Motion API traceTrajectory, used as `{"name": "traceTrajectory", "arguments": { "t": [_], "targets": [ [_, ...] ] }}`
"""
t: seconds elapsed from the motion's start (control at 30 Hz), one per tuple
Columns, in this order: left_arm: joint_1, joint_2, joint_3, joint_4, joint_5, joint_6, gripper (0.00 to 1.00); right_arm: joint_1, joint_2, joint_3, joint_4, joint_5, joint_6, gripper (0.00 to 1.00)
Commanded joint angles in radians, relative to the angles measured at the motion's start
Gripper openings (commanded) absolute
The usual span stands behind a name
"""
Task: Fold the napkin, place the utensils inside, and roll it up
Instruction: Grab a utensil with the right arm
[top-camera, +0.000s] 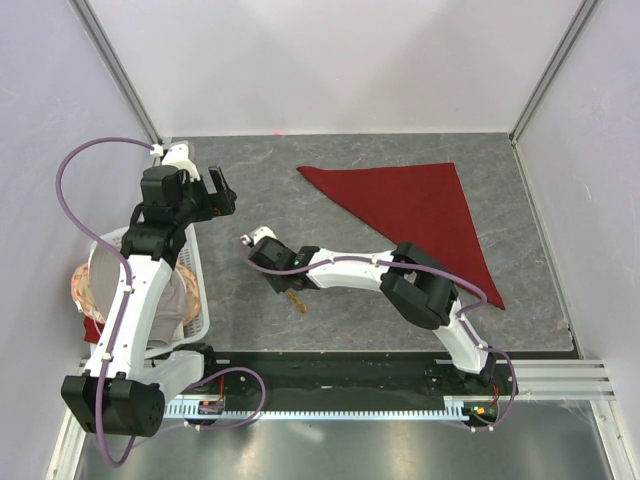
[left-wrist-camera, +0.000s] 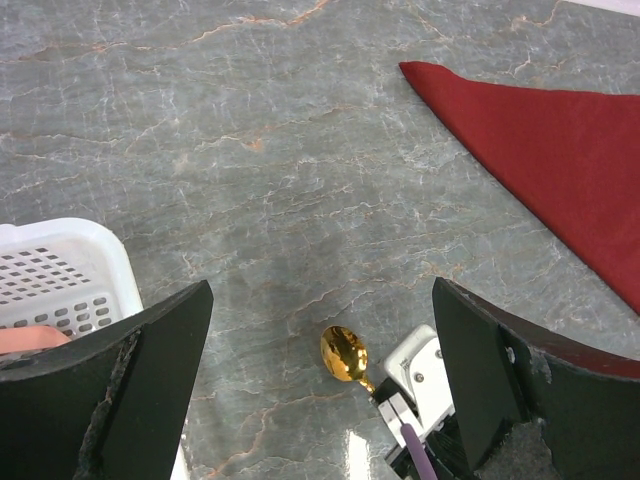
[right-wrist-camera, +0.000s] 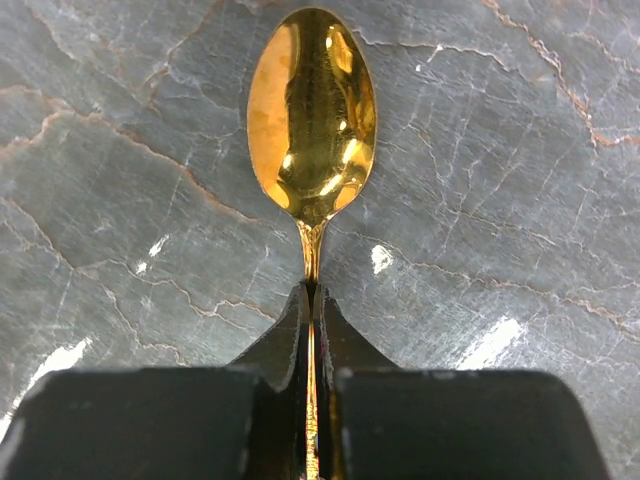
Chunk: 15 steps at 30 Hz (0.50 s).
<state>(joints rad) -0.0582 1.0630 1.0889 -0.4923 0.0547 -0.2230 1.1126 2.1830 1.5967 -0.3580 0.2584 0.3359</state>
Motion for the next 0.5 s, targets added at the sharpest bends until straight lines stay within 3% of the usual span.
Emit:
{"name": "traceTrajectory", "arguments": {
  "t": [0.0,0.33,0.47],
  "targets": [
    [0.003,-0.024,-0.003,0.034,0.013,0.002,0.98,-0.002,0.000,-0.110,-0.041,-0.008,-0.107,0.00],
    [0.003,-0.029,-0.003,0.035,0.013,0.007,0.98,-0.052,-0.265,-0.317,0.054,-0.108,-0.325,0.00],
    [0.003,-0.028,-0.004,0.035,0.016,0.008,0.98,-0.150,-0.348,-0.366,0.054,-0.183,-0.380,0.00]
  ]
}}
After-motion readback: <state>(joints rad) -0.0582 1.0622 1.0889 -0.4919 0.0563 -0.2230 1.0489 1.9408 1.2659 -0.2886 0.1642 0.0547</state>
